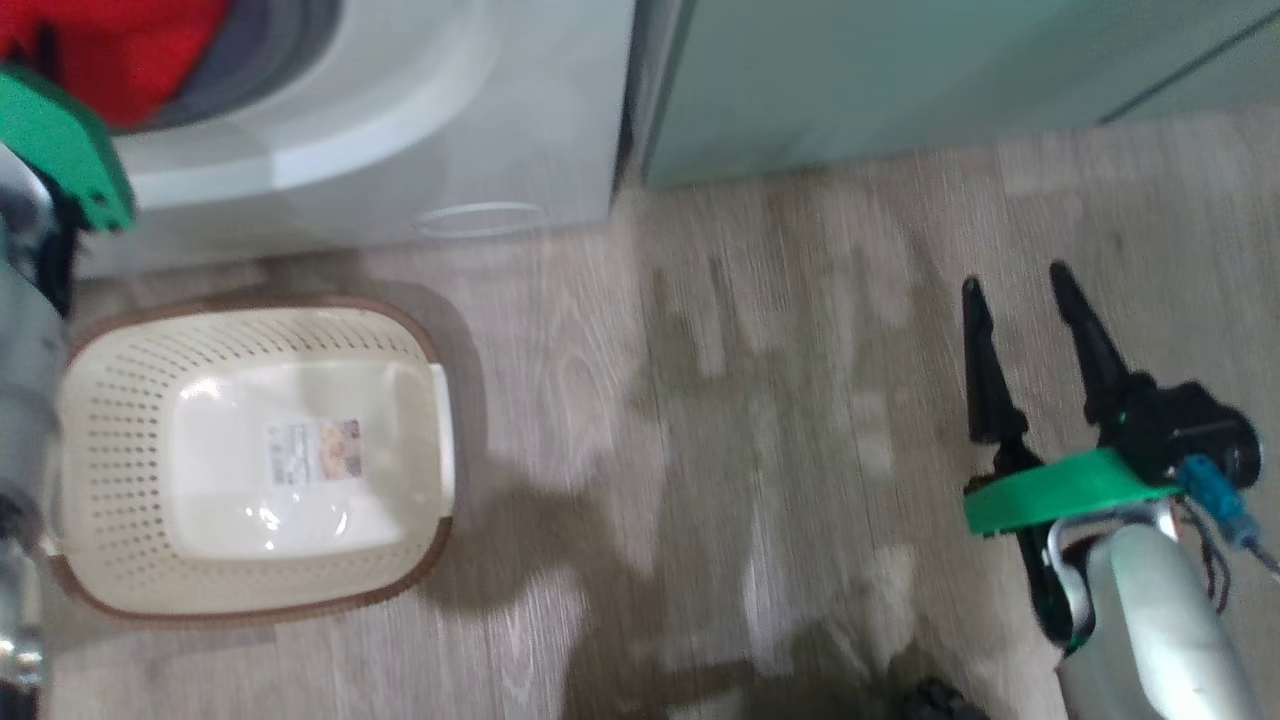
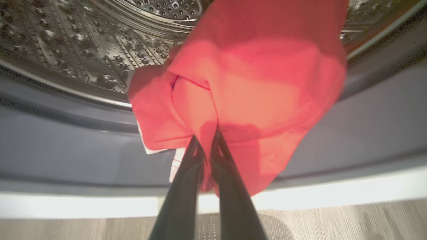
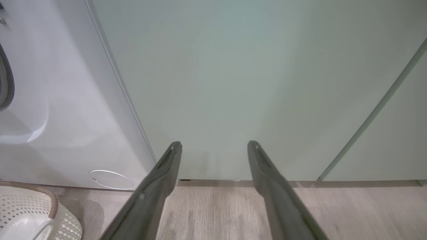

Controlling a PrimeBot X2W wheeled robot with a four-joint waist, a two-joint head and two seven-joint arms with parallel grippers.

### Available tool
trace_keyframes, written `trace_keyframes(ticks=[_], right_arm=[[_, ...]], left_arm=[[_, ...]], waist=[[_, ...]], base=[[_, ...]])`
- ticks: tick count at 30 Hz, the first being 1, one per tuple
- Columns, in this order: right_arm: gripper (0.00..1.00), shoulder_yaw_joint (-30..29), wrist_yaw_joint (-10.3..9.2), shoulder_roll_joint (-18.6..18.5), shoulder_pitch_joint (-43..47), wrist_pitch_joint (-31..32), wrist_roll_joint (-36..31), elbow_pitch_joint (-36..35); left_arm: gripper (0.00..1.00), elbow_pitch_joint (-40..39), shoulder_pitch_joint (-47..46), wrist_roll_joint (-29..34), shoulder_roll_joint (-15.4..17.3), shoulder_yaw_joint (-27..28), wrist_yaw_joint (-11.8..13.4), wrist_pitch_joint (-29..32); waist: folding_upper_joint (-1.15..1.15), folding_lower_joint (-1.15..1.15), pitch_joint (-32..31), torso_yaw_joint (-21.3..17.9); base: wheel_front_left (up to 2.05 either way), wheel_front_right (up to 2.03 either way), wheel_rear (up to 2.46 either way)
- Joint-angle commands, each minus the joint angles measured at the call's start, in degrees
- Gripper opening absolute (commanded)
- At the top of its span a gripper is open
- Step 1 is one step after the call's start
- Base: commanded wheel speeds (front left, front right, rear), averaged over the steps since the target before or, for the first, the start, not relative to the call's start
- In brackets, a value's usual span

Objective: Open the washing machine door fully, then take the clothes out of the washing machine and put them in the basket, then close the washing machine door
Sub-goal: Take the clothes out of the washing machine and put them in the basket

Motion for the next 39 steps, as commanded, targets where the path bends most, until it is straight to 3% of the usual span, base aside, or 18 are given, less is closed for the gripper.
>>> trace_keyframes(ticks=[1, 10, 22, 32, 39], right_arm=[[1.00, 1.2, -0.04, 0.4, 1.9, -0.3, -0.2, -1.2], [1.00, 2.0, -0.04, -1.0, 5.4, -0.3, 1.3, 1.2], [1.00, 2.4, -0.04, -3.0, 10.3, -0.3, 3.8, 2.9], [1.00, 3.0, -0.04, -3.6, 11.6, -0.3, 4.7, 2.9], [1.00, 3.9, -0.04, -3.9, 10.8, -0.3, 4.8, 2.8]], left_arm=[[0.00, -1.2, 0.3, -0.4, 2.5, 0.5, 0.0, -1.2], [0.00, -1.2, 10.3, -0.7, -1.5, -1.2, -0.2, -7.2], [0.00, -3.6, 25.6, 0.1, -6.8, -4.9, -0.3, -8.8], [0.00, -4.2, 35.8, -0.8, -8.8, -8.4, -0.4, -7.5], [0.00, -3.2, 38.7, -1.8, -7.3, -10.7, -0.4, -3.8]], waist=[[0.00, -0.01, -3.3, 1.9], [0.00, -0.01, -12.5, 5.3], [0.00, -0.01, -21.6, 9.4], [0.00, -0.01, -23.6, 10.7], [0.00, -0.01, -22.6, 9.5]], base=[[0.00, 0.00, 0.00], [0.00, 0.00, 0.00], [0.00, 0.00, 0.00], [0.00, 0.00, 0.00], [0.00, 0.00, 0.00]])
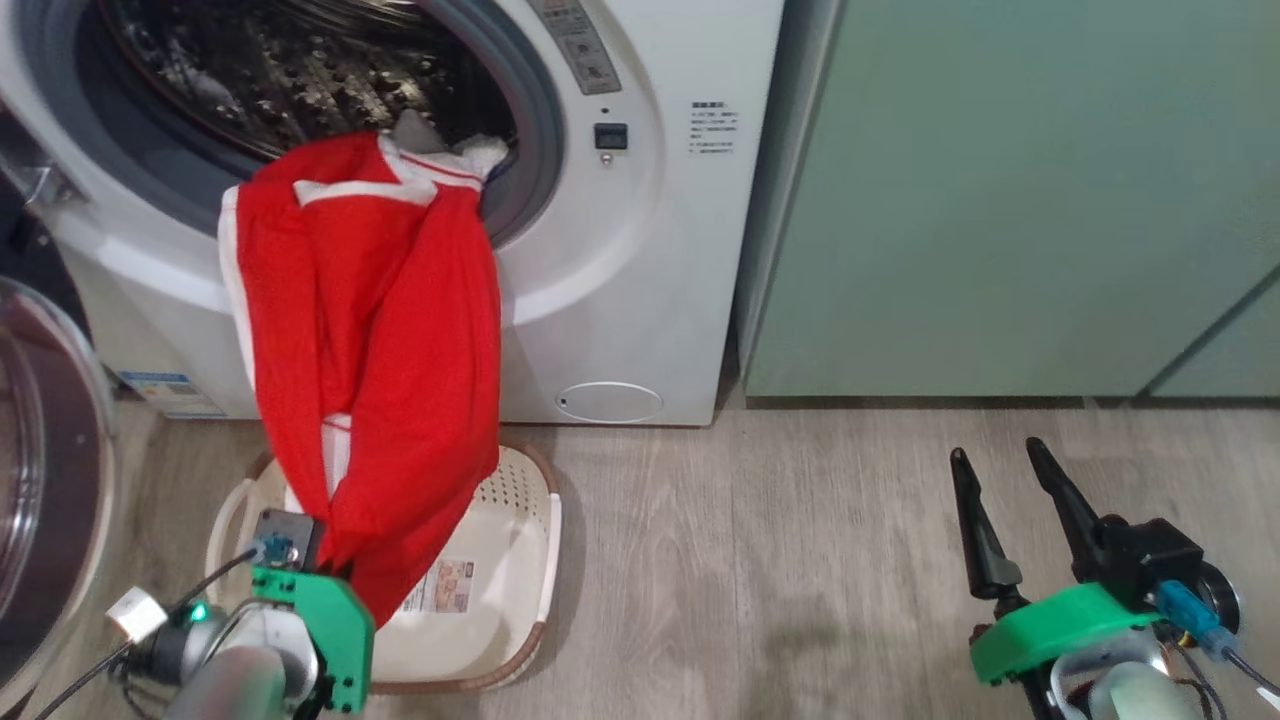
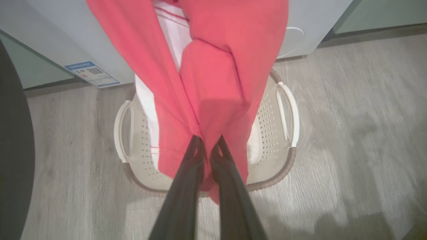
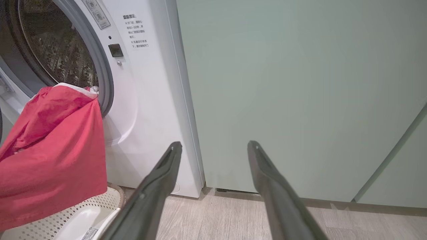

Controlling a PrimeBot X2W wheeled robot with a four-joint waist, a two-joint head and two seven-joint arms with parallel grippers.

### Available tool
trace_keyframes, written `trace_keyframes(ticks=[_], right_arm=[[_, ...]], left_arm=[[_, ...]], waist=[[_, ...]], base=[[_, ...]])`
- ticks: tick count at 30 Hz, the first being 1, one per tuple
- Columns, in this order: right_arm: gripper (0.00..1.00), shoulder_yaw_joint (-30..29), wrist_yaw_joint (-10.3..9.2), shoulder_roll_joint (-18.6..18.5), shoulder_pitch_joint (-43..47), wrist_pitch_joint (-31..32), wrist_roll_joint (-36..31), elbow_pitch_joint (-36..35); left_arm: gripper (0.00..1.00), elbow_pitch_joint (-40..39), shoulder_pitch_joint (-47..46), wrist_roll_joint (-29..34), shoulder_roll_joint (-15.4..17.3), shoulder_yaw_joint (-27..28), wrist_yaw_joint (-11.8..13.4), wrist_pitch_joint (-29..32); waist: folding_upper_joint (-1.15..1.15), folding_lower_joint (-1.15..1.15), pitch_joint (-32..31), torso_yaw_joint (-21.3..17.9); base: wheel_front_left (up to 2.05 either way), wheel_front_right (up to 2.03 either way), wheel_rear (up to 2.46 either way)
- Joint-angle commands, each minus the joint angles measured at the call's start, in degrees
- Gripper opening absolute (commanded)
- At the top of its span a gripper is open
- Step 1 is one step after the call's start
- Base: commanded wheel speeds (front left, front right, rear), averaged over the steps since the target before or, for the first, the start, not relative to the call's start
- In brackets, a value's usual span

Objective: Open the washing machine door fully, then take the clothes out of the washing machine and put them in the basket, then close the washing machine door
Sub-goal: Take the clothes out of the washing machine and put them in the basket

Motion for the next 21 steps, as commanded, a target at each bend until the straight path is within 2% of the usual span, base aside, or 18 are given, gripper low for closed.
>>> trace_keyframes(ticks=[1, 6, 11, 21], right_arm=[[1.00, 1.4, -0.04, -1.1, -1.1, -0.4, 0.2, -1.8], [1.00, 1.6, -0.04, -1.4, -1.8, -0.4, 0.1, -2.0], [1.00, 1.3, -0.04, -1.2, -2.5, -0.4, -0.4, -2.4], [1.00, 0.6, -0.04, -1.2, -4.2, -0.4, -1.5, -3.2]], left_arm=[[0.00, -0.1, -0.3, -0.2, 2.4, 1.0, 0.1, 0.3], [0.00, 0.9, 1.0, -0.2, 3.3, -0.1, 0.1, 3.3], [0.00, 1.7, 2.4, -0.8, 4.2, -0.8, 0.1, 9.6], [0.00, 2.0, 1.3, -3.1, 4.4, -1.2, 0.1, 12.7]], waist=[[0.00, 0.00, 0.4, -0.5], [0.00, 0.00, 2.0, -2.0], [0.00, 0.00, 4.2, -3.3], [0.00, 0.00, 8.8, -4.5]], base=[[0.00, 0.00, 0.00], [0.00, 0.00, 0.00], [0.00, 0.00, 0.00], [0.00, 0.00, 0.00]])
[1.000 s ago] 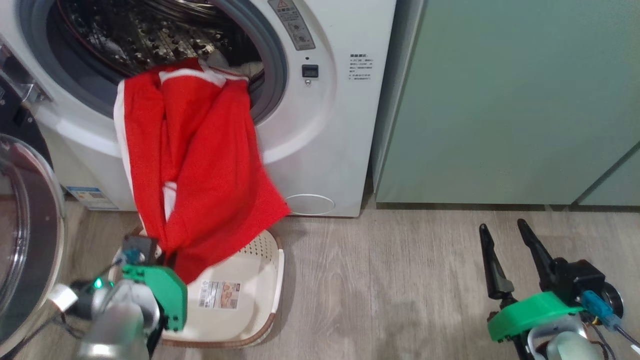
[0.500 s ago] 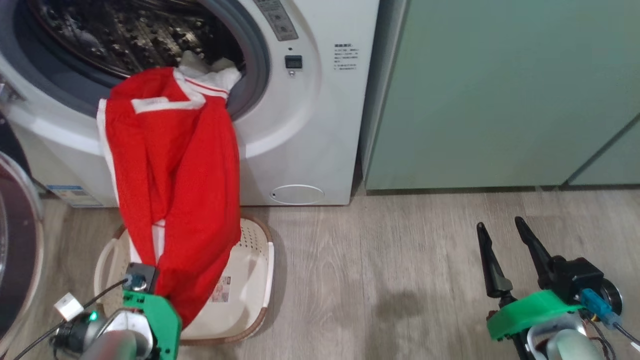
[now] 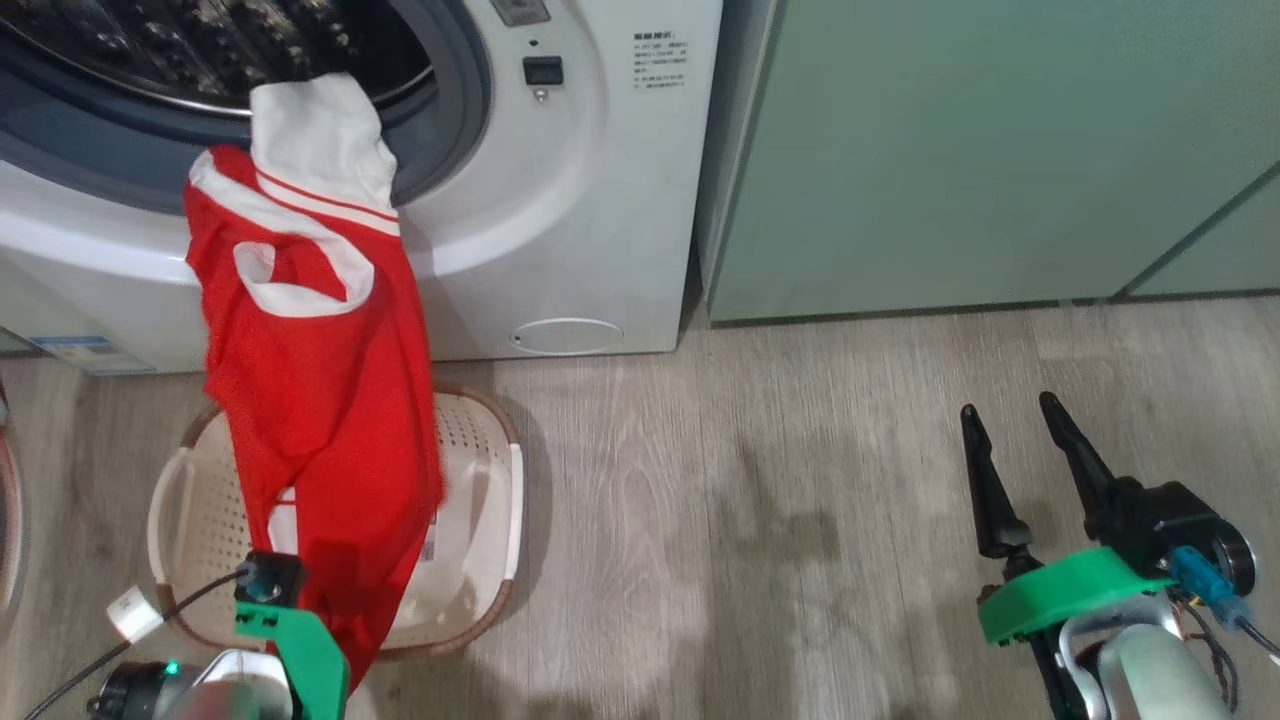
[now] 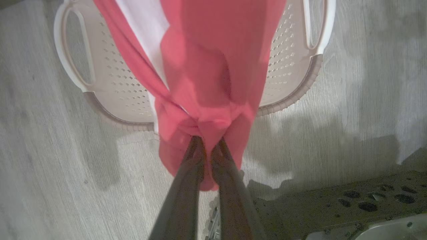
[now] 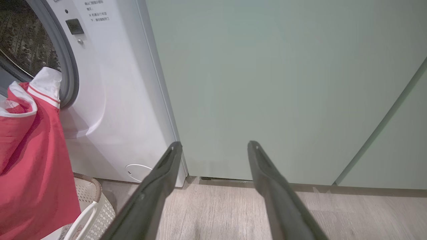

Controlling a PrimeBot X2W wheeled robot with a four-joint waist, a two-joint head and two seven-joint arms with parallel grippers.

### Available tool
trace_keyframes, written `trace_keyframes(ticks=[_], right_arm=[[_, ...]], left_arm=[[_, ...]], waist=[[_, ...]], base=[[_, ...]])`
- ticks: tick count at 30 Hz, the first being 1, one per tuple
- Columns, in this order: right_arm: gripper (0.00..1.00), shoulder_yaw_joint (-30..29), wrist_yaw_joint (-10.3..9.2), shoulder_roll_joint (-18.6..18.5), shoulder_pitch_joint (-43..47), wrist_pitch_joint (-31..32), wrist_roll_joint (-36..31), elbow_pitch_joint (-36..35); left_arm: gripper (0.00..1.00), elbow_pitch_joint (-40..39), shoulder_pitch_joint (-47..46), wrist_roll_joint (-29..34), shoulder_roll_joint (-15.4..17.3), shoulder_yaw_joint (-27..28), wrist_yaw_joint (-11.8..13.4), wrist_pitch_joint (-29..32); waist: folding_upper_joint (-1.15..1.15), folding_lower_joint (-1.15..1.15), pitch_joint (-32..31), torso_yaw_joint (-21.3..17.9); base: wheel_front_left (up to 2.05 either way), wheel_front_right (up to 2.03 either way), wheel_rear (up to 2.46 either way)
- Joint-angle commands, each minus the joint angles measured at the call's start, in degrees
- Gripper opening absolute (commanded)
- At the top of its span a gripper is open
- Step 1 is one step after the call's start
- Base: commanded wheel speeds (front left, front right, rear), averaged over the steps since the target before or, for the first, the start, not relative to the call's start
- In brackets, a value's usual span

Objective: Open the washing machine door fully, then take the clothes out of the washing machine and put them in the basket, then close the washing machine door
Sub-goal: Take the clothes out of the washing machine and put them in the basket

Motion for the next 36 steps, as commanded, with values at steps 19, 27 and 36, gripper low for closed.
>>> trace_keyframes(ticks=[19, 27, 36], right_arm=[[1.00, -0.3, -0.04, -0.6, -3.4, -0.4, -1.8, -3.0], [1.00, -0.3, -0.04, -0.5, -4.2, -0.4, -2.1, -3.2], [1.00, -0.7, -0.04, -0.4, -5.7, -0.4, -2.9, -4.1]], left_arm=[[0.00, 0.3, -3.9, -4.6, 1.3, 0.2, 0.9, 2.8], [0.00, 0.3, -7.2, -4.5, 1.5, 0.1, 2.9, -2.4], [0.00, 0.3, -11.6, -5.0, 1.8, 0.1, 3.1, -7.8]], waist=[[0.00, 0.00, 5.5, -0.9], [0.00, 0.00, 7.0, -0.8], [0.00, 0.00, 10.9, -0.8]], base=[[0.00, 0.00, 0.00], [0.00, 0.00, 0.00], [0.00, 0.00, 0.00]])
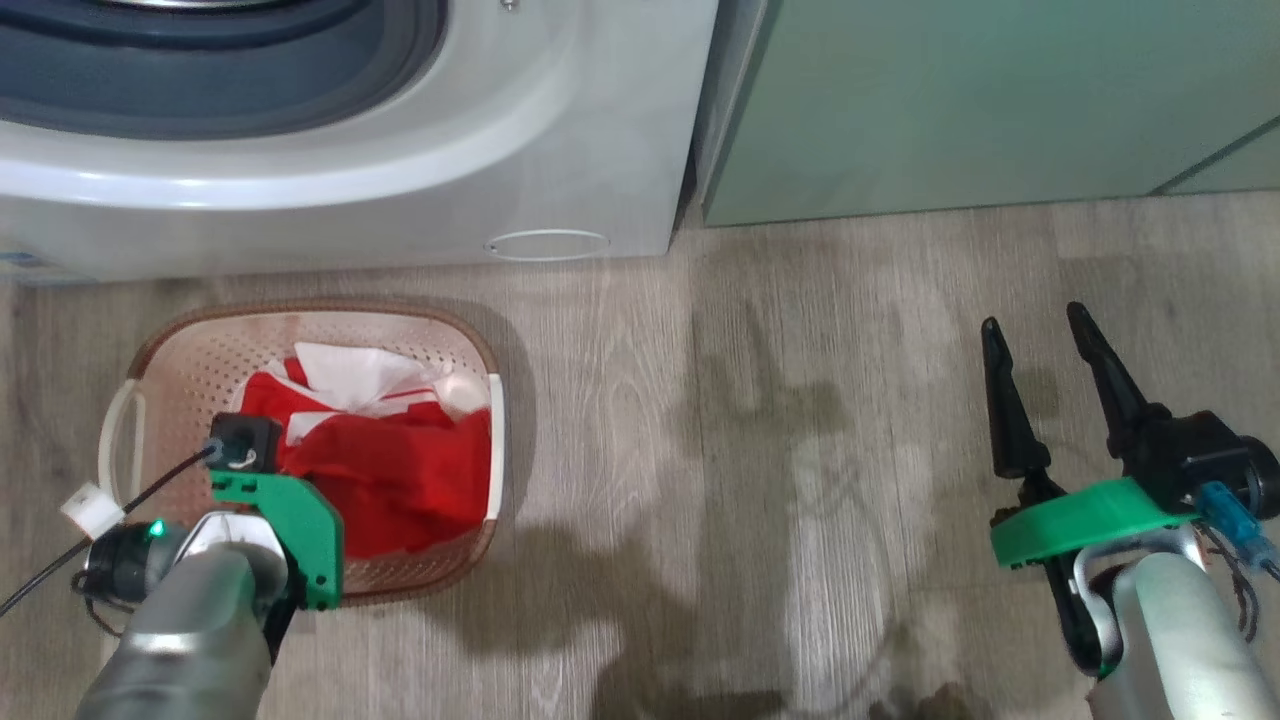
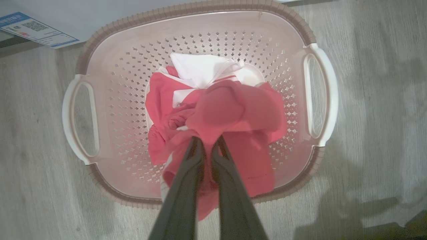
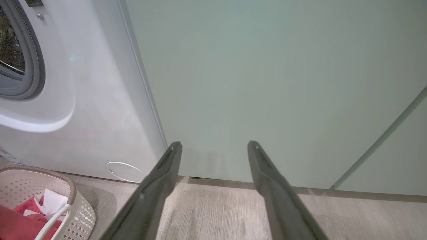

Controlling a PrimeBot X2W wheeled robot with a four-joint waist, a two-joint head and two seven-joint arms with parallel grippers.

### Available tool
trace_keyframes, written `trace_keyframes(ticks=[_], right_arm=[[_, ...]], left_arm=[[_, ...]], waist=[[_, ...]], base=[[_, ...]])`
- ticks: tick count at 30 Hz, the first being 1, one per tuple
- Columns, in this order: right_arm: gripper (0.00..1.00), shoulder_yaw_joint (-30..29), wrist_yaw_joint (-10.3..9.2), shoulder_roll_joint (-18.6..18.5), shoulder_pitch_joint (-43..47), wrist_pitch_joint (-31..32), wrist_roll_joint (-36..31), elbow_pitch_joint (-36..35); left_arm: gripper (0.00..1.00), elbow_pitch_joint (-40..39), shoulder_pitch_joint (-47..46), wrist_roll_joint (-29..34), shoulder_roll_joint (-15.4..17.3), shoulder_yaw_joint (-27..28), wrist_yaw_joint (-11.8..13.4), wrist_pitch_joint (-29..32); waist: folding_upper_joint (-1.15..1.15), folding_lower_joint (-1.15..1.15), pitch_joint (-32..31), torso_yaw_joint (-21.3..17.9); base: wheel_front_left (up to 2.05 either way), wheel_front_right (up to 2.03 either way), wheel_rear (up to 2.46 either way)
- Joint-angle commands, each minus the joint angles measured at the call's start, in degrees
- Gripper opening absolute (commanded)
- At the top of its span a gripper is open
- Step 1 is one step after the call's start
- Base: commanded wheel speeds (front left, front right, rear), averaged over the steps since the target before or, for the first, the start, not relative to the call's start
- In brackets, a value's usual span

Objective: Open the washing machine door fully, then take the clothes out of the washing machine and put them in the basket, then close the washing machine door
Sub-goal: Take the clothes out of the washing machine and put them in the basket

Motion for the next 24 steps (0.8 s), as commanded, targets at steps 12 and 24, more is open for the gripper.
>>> trace_keyframes(ticks=[12, 24], right_arm=[[1.00, 0.7, -0.04, 0.4, 0.1, -0.4, -0.4, -0.9], [1.00, 2.7, -0.04, 0.6, 3.1, -0.4, 2.3, 1.3]], left_arm=[[1.00, -0.3, -0.3, -2.4, 2.2, 2.1, -0.1, -6.4], [1.00, -9.3, 4.1, -7.7, 3.1, 6.5, -2.8, -10.3]], waist=[[0.00, 0.00, -2.3, 0.9], [0.00, 0.00, -12.9, 2.5]], base=[[0.00, 0.00, 0.00], [0.00, 0.00, 0.00]])
